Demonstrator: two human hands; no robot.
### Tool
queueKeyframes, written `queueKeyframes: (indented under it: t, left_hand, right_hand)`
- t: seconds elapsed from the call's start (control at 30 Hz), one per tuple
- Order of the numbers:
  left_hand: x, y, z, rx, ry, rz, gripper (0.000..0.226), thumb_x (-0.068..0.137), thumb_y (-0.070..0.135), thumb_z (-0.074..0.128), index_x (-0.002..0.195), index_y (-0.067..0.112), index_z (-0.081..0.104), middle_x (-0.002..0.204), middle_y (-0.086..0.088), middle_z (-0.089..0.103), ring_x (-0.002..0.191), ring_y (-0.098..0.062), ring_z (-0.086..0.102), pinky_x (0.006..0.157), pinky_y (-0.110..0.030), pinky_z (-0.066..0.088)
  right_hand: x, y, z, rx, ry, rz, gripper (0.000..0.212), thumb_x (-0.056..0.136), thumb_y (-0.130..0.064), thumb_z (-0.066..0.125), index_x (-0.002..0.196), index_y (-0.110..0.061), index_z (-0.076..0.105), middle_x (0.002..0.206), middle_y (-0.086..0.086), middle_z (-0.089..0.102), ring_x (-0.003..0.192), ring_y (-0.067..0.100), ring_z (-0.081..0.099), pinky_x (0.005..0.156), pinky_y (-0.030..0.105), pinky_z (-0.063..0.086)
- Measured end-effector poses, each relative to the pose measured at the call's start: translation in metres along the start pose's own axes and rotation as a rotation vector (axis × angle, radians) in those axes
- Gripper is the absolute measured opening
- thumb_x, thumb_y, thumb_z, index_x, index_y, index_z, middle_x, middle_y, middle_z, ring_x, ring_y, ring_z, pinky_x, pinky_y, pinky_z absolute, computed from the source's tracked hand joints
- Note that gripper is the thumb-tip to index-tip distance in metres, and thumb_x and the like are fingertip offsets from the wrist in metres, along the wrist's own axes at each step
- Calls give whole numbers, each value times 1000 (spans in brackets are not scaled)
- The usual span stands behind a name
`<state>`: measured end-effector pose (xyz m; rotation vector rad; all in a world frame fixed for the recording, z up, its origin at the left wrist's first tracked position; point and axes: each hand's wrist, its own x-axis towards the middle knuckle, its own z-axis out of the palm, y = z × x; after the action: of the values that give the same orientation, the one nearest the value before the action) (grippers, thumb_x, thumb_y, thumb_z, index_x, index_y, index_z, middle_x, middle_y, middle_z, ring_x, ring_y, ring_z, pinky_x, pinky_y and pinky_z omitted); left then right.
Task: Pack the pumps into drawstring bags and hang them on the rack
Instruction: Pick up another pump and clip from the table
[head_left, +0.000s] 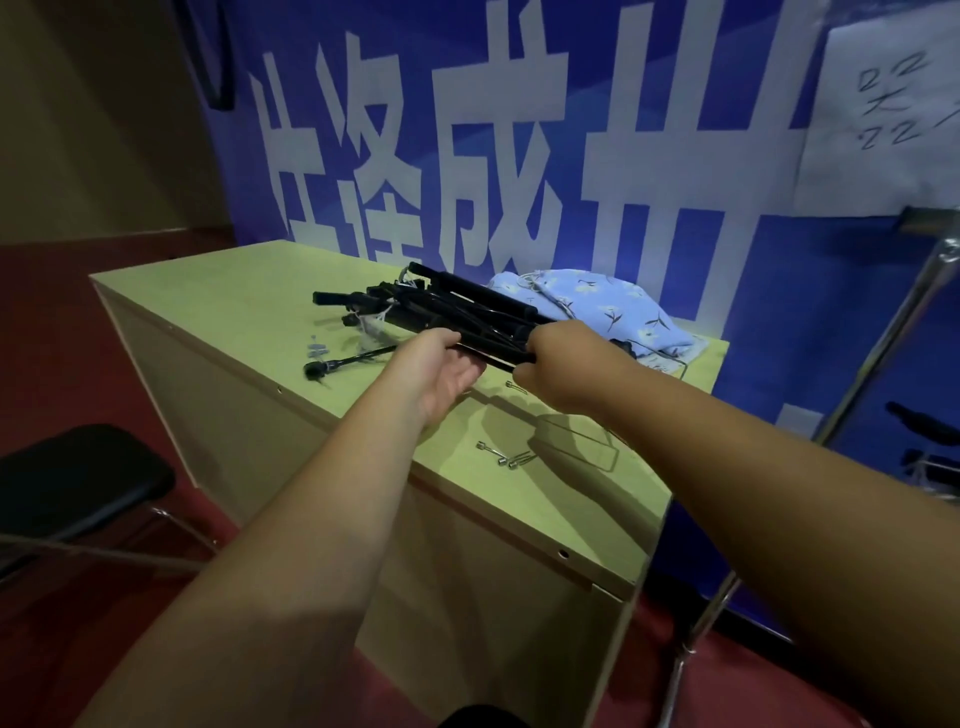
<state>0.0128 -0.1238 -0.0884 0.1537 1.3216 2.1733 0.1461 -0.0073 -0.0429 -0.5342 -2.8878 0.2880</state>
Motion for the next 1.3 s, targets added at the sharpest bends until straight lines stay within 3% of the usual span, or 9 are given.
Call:
queueKeyframes:
  t: [0.07, 0.27, 0.37, 0.47, 0.7, 0.87, 0.97, 1.17, 1.3]
  left_hand:
    - [0, 1, 0, -17, -9, 20, 39, 108, 8, 51, 145, -2, 51, 147, -20, 59, 120, -28, 70, 89, -37, 63]
    - [2, 11, 3, -128, -58, 113, 29, 108, 5, 52, 136, -3, 58, 121, -21, 76, 109, -29, 77, 99, -42, 61]
    - [-4, 20, 8, -162, -61, 177, 26, 108, 5, 55, 132, -5, 58, 116, -22, 77, 105, -28, 78, 91, -38, 64]
    - [-9, 29, 17, -132, -54, 260, 25, 107, 3, 56, 131, -6, 57, 120, -24, 75, 104, -27, 79, 92, -40, 64]
    - [-22, 54, 34, -134, -61, 381, 80, 101, -8, 59, 165, 21, 22, 125, -19, 68, 115, -34, 74, 99, -48, 61]
    - [-30, 66, 48, -41, -60, 409, 47, 103, -4, 55, 144, 18, 47, 122, -16, 72, 112, -34, 76, 96, -52, 62]
    - [-40, 70, 62, 49, -63, 435, 41, 102, -4, 55, 137, 17, 50, 122, -15, 70, 107, -32, 73, 89, -48, 65]
    - [-45, 86, 64, 175, 44, 444, 74, 90, -11, 60, 151, 20, 32, 125, -20, 62, 95, -28, 72, 85, -49, 66]
    - [-47, 94, 53, 382, 116, 387, 93, 90, -8, 55, 165, 32, 17, 101, -11, 63, 83, -24, 68, 85, -50, 65]
  right_hand:
    - [-2, 0, -2, 39, 11, 7, 24, 103, -31, 62, 100, -9, 71, 89, 13, 69, 85, 32, 70, 68, 36, 54]
    - [-14, 4, -15, 405, -5, 50, 25, 102, -27, 64, 92, -8, 77, 81, 11, 78, 60, 23, 64, 56, 31, 53]
    - [-19, 3, -21, 555, -4, 73, 24, 102, -22, 62, 92, -7, 78, 69, 1, 76, 48, 14, 60, 45, 21, 47]
    - [-25, 3, -25, 695, -17, 72, 24, 102, -20, 60, 93, -4, 76, 83, 10, 82, 59, 22, 62, 50, 25, 49]
    - [-41, 15, -29, 986, -19, 55, 16, 104, -13, 62, 90, -8, 68, 97, 9, 84, 69, 17, 72, 55, 32, 54]
    - [-55, 26, -33, 1141, -45, 67, 13, 105, -13, 62, 100, -4, 70, 103, 14, 83, 76, 21, 73, 63, 35, 59]
    - [-60, 29, -36, 1244, -74, 77, 11, 103, -11, 62, 102, -3, 69, 102, 18, 82, 74, 25, 70, 64, 37, 58]
    - [-66, 35, -37, 1223, -135, 44, 13, 103, -11, 60, 102, -1, 68, 94, 17, 80, 73, 27, 67, 69, 41, 56]
    - [-63, 30, -33, 1178, -204, 19, 20, 102, -10, 59, 85, -4, 68, 94, 18, 79, 71, 26, 66, 69, 40, 55]
